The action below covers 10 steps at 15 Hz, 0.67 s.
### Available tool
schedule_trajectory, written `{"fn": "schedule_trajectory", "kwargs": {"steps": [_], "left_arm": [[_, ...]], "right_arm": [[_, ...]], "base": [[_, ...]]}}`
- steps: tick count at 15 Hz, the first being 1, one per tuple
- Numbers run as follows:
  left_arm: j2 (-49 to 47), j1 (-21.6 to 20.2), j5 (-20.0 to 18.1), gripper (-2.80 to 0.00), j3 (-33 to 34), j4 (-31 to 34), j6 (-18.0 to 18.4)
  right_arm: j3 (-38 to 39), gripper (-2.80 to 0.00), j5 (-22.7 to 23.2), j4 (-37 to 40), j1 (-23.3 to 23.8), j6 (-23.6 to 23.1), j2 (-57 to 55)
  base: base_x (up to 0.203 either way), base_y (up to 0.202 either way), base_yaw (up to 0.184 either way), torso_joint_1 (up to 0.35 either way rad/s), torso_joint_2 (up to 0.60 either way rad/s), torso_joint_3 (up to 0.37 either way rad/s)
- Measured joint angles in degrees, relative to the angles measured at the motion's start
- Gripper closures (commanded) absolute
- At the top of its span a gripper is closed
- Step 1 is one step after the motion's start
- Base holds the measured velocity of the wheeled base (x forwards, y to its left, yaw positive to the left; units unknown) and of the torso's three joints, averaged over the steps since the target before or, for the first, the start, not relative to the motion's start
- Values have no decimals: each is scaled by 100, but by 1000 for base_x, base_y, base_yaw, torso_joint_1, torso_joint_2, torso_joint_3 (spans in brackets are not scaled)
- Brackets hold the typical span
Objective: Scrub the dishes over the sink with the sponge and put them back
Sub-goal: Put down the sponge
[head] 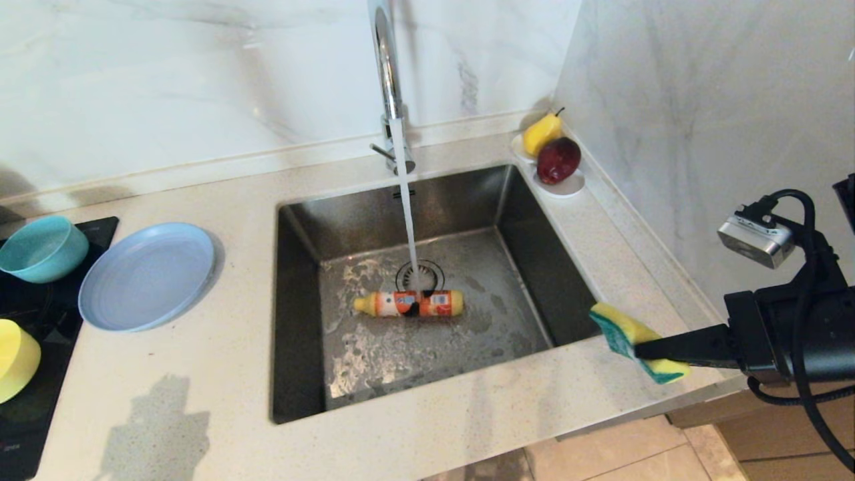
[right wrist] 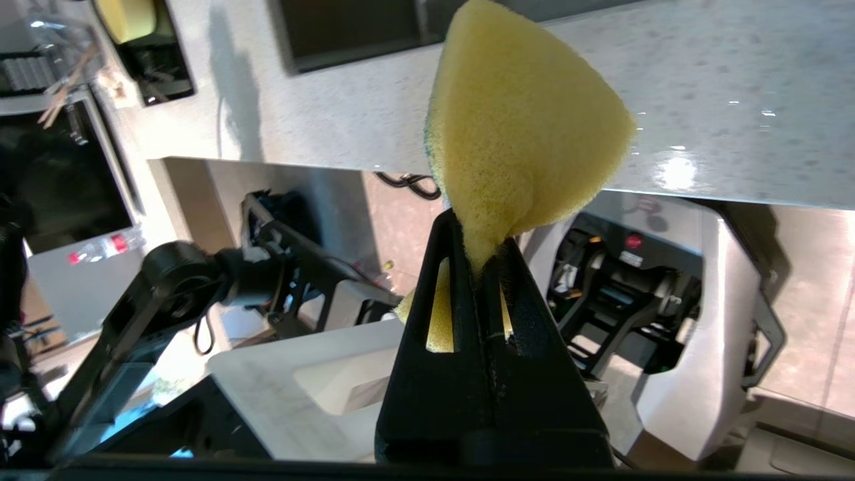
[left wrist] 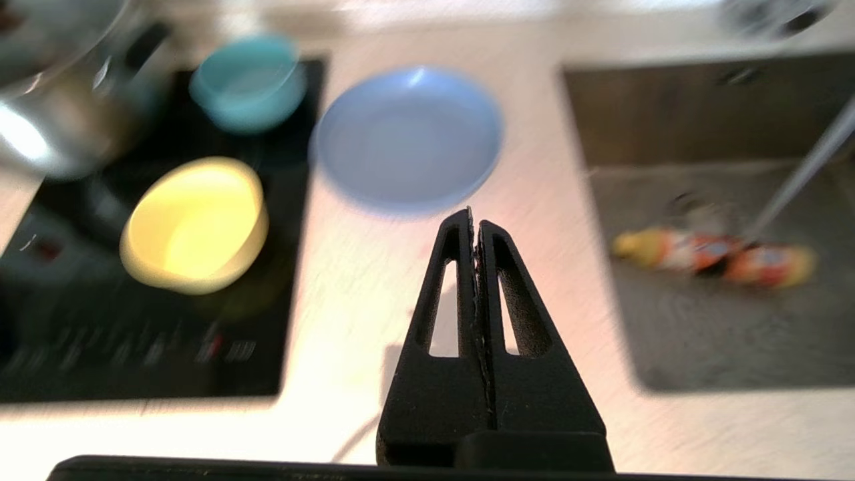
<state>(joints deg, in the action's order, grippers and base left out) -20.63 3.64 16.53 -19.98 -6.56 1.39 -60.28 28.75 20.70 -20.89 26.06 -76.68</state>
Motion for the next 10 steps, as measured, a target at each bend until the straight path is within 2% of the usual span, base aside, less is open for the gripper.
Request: {"fn": "schedule_trajectory", "kwargs": {"steps": [2, 4, 7, 9, 10], "left_arm": [[375, -108, -13, 0, 463, 4, -16], [770, -152, -208, 0, 1069, 5, -40], [1495, -204, -913, 0, 1790, 114, -109], [1830, -215, -1449, 0, 1945, 232, -280], [1919, -219, -1515, 0, 1956, 234, -296]], "right_arm": [[6, 0, -103, 3, 0, 0, 27], [28, 0, -122, 30, 0, 0, 89], [93, 0, -205, 22, 0, -2, 184], [182, 0, -319, -22, 1, -29, 206], [219, 0, -429, -37, 1, -41, 196]], "base": [[0, 0, 0, 0, 0, 0], [0, 0, 0, 0, 0, 0], [0, 0, 0, 0, 0, 0], [0, 0, 0, 0, 0, 0], [0, 0, 0, 0, 0, 0]]}}
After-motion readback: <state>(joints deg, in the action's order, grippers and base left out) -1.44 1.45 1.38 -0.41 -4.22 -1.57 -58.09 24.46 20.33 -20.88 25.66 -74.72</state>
